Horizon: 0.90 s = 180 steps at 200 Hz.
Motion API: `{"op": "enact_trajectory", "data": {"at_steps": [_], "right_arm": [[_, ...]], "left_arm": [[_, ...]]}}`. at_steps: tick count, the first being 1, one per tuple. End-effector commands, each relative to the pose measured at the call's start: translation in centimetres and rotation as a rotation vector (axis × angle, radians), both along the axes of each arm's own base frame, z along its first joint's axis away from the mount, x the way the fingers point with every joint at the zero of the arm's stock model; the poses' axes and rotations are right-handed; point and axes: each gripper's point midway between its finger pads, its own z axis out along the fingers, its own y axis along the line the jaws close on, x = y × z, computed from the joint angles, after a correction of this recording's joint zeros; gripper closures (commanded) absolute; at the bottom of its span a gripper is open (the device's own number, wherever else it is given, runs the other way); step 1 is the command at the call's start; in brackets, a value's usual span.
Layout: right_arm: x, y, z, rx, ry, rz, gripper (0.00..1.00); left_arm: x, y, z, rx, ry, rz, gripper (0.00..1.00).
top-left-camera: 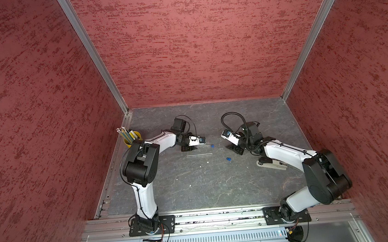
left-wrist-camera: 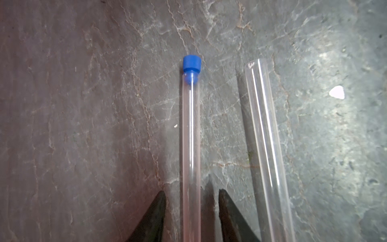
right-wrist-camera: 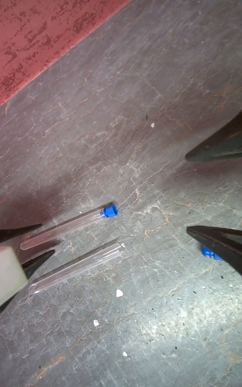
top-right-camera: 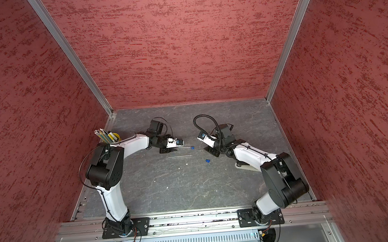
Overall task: Insert stoppers into test tubes
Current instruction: Place the test tube at the center of the board, then pick up the test tube at the center of the board.
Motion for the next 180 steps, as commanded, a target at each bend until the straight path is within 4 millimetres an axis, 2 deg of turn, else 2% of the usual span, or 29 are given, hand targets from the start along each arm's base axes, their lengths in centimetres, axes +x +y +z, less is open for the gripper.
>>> {"op": "enact_trajectory", "data": {"at_steps": [1,87,180], "right_arm": [[0.2,-0.5,0.7,0.007,-0.026,-0.032,0.48],[0.2,-0.7,0.1,0.022,-0.014,-0.060,0.48],[-0.5,-1.0,-0.3,0.017,-0.016,-0.065,0.49]], "left_arm": [[-0.6,0.1,1.0,-0.005,-0.002,0.016,0.57],[-2.6,0.3,2.5,0.010,-0.004,0.045,0.56],[-6.2,-0.7,2.6,0.039,0.050,0.074,0.57]]}}
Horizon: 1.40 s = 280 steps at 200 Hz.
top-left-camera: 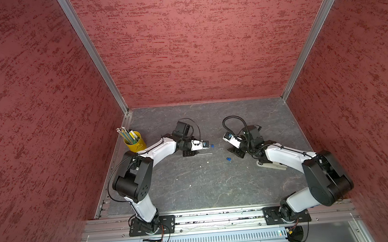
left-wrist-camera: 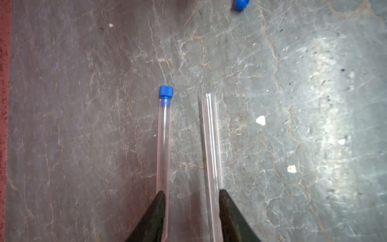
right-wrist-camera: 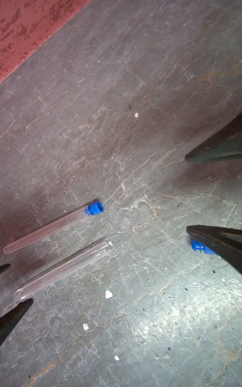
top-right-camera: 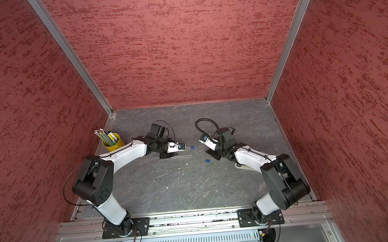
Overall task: Insert stoppers into test tubes
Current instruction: Pick up the test tube at the center of the board.
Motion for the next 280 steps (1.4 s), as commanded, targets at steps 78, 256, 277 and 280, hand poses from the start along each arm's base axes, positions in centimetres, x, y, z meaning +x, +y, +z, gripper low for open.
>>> {"op": "enact_trajectory", "data": {"at_steps": [78,256,277,280], "right_arm": [[0.1,-0.7,0.8,-0.011,-0.043,-0.025,0.49],[-0.2,-1.0,-0.1,-0.033,-0.024,-0.029,0.49],[-0.1,-1.0,-0.1,-0.033,-0.026,-0.031,0.49],[-0.1,-1.0,-0.1,-0.032,-0.026,-0.030,0.49]], "left_arm": [[-3.1,-0.1,-1.8,0.012,0.166,0.054,0.57],[-1.0,-0.4,-3.6,0.032,0.131,0.071,0.61],[-0.5,-0.5,-2.9,0.016,0.086,0.067,0.61],[-0.5,-0.5,-2.9,0.016,0.080,0.066,0.60]]}}
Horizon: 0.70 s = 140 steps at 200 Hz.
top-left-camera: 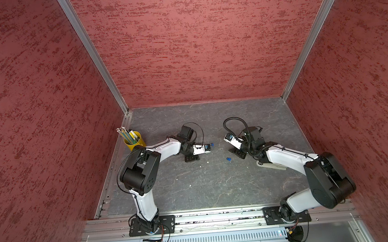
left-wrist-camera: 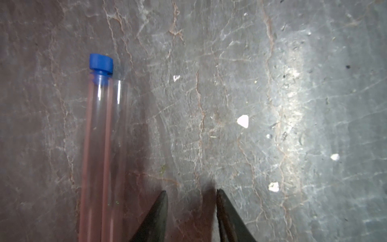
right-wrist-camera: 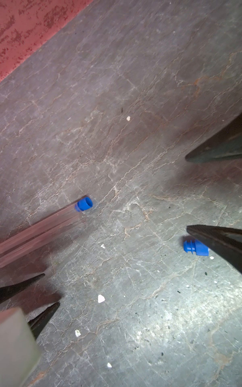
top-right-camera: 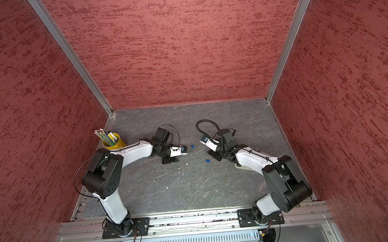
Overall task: Insert stoppers into test tubes
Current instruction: Pick up the test tube at the center of the board.
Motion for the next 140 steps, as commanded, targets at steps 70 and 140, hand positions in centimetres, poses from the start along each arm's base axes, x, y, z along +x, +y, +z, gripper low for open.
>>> {"op": "enact_trajectory", "data": {"at_steps": [70,140], "right_arm": [[0.1,-0.5,-0.1,-0.013,-0.012,-0.017,0.49],[0.1,-0.6,-0.2,-0.018,-0.008,-0.021,0.49]], "left_arm": [[1.9,-0.4,1.1,-0.015,-0.082,-0.021,0.60],[2.9,-0.6,1.1,-0.016,-0.115,-0.030,0.60]]}}
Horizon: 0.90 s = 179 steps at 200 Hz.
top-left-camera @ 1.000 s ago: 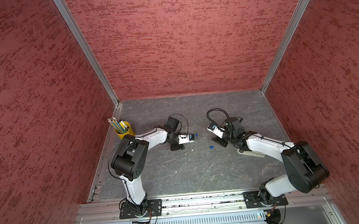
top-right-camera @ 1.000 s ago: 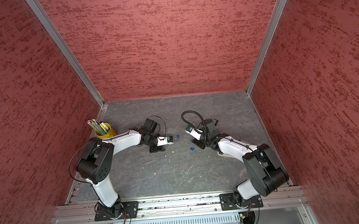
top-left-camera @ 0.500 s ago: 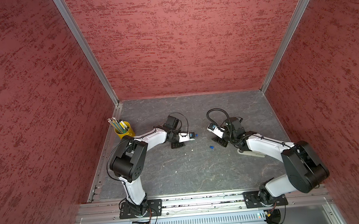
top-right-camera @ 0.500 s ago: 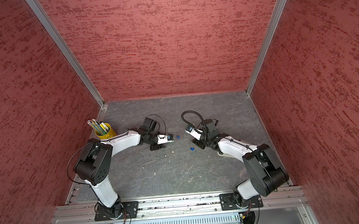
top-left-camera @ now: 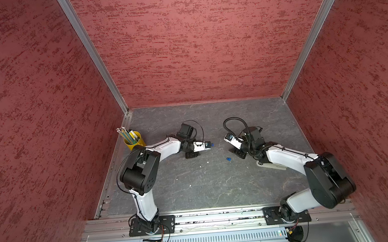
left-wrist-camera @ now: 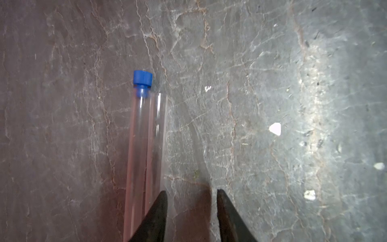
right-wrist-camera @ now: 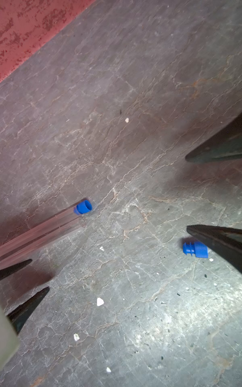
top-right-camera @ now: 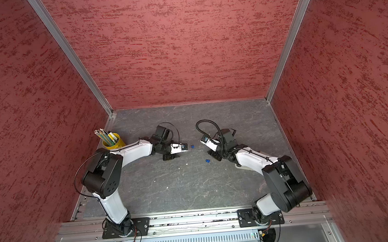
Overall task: Insert stoppers into test tubes
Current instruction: Pick up the test tube at the center of the board.
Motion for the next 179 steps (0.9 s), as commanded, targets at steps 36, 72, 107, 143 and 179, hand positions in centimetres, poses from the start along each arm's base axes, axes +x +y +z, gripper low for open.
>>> {"op": "enact_trajectory", "data": {"at_steps": [36,72,107,143,179], "right_arm": [[-0.1,-0.4,-0.3,-0.011,0.000,-0.012,0.49],[-0.1,-0.4,-0.3,-0.012,-0.001,-0.012,0.49],[0.0,-0.4,-0.3,-0.012,-0.002,-0.012,0.49],[-0.1,-0.5,-0.4,-0.014,0.000,-0.013,0.49],[-0.1,-0.4,-0.4,-0.015,0.001,-0.012,0.50]], "left_arm": [[1.0,0.0,0.1,-0.004,-0.021,-0.011,0.60],[1.2,0.0,-0.1,-0.002,-0.013,-0.012,0.60],[1.5,-0.1,-0.5,-0.004,0.000,-0.010,0.60],[1.7,-0.1,-1.2,-0.002,0.019,-0.011,0.60],[1.7,0.0,-1.3,-0.001,0.025,-0.008,0.60]]}}
